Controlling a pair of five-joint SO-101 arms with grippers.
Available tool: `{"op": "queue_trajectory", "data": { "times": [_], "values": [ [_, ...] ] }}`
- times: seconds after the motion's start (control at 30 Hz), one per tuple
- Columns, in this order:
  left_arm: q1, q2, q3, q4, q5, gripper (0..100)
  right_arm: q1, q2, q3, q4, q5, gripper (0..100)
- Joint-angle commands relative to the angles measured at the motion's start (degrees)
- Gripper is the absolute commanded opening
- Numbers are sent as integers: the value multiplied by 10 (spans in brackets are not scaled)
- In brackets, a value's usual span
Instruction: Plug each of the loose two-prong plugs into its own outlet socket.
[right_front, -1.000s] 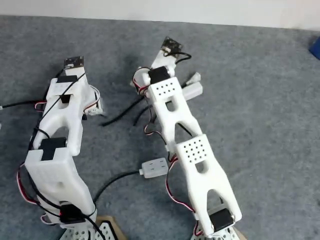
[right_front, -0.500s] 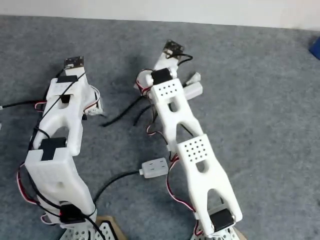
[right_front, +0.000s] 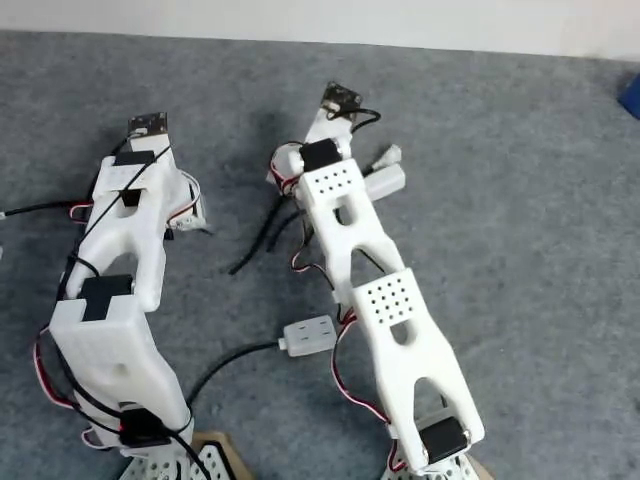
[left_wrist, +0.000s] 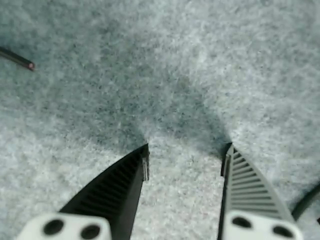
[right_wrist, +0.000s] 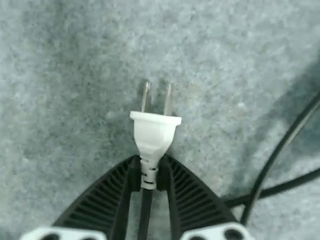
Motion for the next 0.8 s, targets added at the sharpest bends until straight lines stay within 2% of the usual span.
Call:
{"op": "queue_trajectory", "data": {
  "times": [0.0,0.1,0.3,0.47,0.63,0.7,0.77],
  "values": [
    [8,-11,0,-4,-4,245,22,-27,-26,31,62,5],
    [9,-11,0,-4,-4,245,36,-57,-67,65,116,5],
    [9,-11,0,-5,-4,245,58,-154,-169,85,142,5],
    [9,-11,0,-6,-4,245,39,-250,-154,109,251,5],
    [9,-10,0,-6,-4,245,-5,-334,-119,226,406,5],
    [9,-10,0,-5,-4,245,5,-370,-48,224,494,5],
    [9,-9,0,-6,-17,245,22,-418,61,224,549,5]
  ]
}}
